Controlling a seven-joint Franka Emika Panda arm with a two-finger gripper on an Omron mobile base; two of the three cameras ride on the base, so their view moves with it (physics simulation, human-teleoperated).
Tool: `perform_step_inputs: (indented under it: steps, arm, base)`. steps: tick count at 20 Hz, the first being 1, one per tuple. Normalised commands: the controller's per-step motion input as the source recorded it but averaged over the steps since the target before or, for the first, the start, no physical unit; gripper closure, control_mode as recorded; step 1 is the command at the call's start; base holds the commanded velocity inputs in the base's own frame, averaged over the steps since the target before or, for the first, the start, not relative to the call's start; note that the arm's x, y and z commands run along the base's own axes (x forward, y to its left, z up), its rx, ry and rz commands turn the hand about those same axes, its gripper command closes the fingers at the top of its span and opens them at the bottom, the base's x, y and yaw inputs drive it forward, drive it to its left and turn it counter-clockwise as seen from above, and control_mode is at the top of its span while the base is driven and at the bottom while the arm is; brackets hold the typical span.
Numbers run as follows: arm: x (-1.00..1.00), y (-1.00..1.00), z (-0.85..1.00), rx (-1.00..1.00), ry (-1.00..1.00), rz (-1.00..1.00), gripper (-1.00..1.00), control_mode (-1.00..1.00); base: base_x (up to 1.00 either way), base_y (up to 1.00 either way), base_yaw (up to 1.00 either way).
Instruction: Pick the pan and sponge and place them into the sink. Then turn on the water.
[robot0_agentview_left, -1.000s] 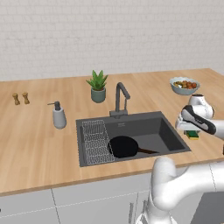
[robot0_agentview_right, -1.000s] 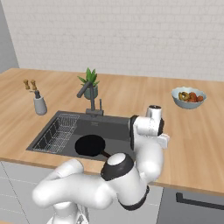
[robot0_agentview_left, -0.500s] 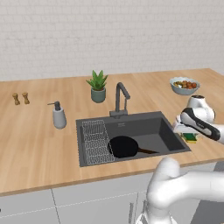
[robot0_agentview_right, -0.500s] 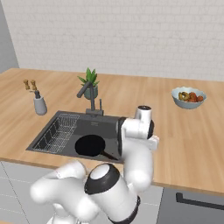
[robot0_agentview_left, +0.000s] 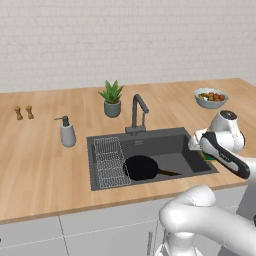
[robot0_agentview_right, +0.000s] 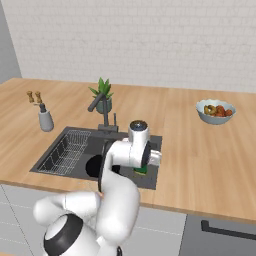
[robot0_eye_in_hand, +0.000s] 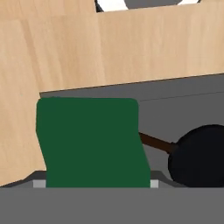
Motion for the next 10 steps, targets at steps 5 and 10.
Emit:
perform_step_inputs:
  steps: [5, 10]
  arm:
    - [0.13, 0.88, 0.49, 0.01, 0.07, 0.00, 1.00, -1.00]
    - [0.37, 0.24, 0.40, 0.17, 0.42, 0.16, 1.00, -1.00]
  base:
    - [0.00, 0.00, 0.00]
    - [0.00, 0.00, 0.00]
